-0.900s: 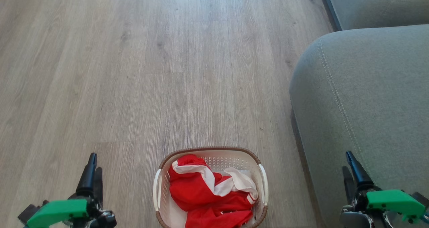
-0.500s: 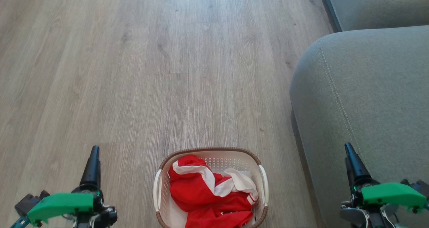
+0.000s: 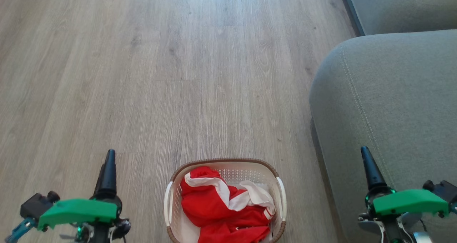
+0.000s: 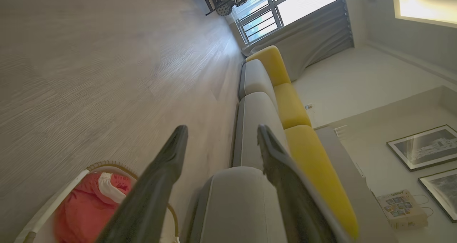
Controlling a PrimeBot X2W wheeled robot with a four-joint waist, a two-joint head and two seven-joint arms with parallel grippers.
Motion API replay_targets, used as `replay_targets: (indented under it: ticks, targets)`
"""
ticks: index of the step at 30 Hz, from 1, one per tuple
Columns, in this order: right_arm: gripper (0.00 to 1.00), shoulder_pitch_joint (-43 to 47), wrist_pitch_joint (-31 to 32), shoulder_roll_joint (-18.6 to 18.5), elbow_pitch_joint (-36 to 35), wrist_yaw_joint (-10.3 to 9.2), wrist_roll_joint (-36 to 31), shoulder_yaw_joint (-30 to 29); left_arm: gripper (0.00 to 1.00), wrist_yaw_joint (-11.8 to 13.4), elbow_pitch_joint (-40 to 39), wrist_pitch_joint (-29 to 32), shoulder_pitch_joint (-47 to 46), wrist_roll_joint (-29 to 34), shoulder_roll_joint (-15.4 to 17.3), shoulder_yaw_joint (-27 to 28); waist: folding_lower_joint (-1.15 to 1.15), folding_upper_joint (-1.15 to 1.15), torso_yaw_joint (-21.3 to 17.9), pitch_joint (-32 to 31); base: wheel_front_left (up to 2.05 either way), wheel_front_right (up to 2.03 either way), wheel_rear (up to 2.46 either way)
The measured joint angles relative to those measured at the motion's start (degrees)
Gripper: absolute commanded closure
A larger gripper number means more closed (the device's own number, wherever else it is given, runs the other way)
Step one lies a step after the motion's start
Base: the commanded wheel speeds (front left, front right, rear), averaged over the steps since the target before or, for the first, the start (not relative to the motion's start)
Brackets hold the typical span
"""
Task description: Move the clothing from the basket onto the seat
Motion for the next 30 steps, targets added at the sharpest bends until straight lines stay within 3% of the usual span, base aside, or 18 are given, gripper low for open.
replay_targets:
  ticks: [30]
  targets:
    - [0.00,0.12,-4.78,-0.03,-0.91,0.00,-23.38,3.66,0.00,3.88,-2.25,-4.76,4.15,25.49,1.05,-4.19,0.00,0.00,0.21,-0.89,0.00,0.00,0.00]
